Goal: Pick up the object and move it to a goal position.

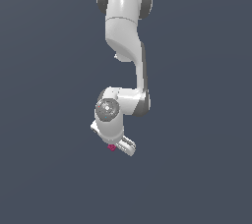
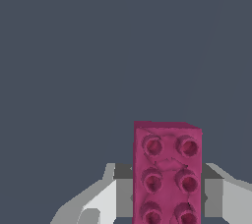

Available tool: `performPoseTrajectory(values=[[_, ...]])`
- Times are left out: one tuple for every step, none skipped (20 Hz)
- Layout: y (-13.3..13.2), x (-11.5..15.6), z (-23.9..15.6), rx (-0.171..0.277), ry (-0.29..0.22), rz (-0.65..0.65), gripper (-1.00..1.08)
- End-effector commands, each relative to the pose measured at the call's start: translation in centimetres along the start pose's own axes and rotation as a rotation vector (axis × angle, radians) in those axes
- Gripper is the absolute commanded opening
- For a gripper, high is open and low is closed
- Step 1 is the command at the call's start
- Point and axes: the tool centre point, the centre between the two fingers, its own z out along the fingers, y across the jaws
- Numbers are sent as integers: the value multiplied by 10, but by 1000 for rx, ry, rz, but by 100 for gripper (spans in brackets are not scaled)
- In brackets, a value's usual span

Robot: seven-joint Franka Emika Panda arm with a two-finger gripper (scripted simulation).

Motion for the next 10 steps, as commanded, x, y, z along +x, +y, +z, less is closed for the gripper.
performPoseTrajectory(values=[[-3, 9, -2, 0, 0, 0, -100], [-4, 12, -2, 0, 0, 0, -100], [-5, 15, -2, 0, 0, 0, -100], [-6, 17, -3, 0, 0, 0, -100], [-7, 20, -3, 0, 0, 0, -100], [-8, 22, -3, 0, 0, 0, -100], [-9, 23, -3, 0, 0, 0, -100], [-9, 25, -4, 0, 0, 0, -100], [-10, 26, -4, 0, 0, 0, -100], [-10, 27, -4, 0, 0, 0, -100]])
